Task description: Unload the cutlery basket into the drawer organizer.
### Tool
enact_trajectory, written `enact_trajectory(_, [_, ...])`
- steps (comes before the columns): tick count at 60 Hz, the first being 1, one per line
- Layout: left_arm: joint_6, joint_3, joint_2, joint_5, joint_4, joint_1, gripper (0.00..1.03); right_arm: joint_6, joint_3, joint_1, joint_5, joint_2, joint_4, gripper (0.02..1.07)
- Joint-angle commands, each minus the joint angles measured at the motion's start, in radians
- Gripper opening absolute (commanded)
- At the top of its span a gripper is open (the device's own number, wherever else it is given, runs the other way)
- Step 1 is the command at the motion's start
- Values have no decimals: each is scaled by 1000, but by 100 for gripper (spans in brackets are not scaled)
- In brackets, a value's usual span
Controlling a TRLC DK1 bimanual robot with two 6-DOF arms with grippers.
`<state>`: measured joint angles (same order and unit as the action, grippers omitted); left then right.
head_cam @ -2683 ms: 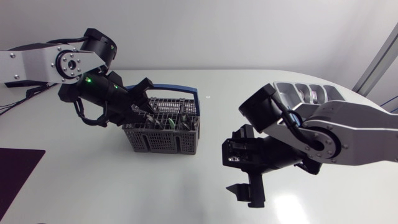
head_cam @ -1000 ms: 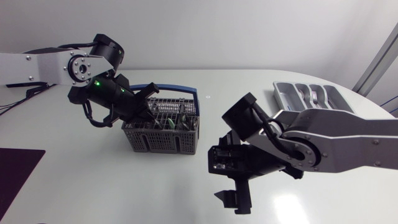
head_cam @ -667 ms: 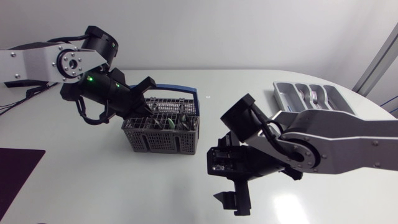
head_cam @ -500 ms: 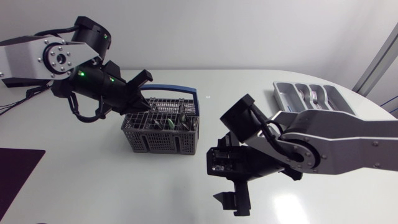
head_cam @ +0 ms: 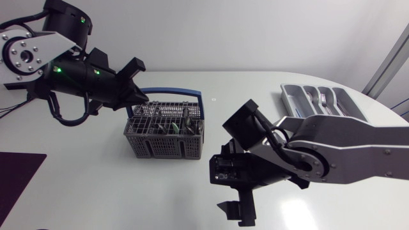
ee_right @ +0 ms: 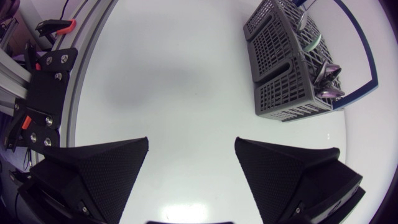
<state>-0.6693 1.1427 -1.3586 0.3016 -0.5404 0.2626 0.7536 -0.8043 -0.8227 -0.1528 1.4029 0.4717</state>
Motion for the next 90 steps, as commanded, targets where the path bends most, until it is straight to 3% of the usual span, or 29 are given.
enact_trajectory(1, [-1, -35, 44, -2, 25, -10, 4, -28, -10, -12, 7, -16, 13, 102])
enact_trajectory(20, [-13, -93, 171, -1, 109, -40, 4, -56, -12, -16, 13, -45, 10, 102])
enact_trajectory(32, [14, -161, 302, 48, 143, -39, 4, -74, -12, -6, 13, -90, 7, 102])
enact_trajectory(37, [16, -222, 374, 102, 204, -23, 4, -82, -13, 7, 6, -110, 5, 102])
enact_trajectory(52, [65, -313, 466, 179, 217, 98, 4, -105, -26, 39, -67, -171, 27, 102])
enact_trajectory(62, [94, -383, 474, 185, 238, 214, 4, -131, -29, 51, -128, -194, 41, 102])
enact_trajectory(79, [112, -451, 478, 206, 281, 356, 4, -172, -47, 100, -312, -217, 64, 102])
enact_trajectory(90, [112, -463, 457, 229, 300, 406, 4, -186, -64, 102, -389, -209, 67, 92])
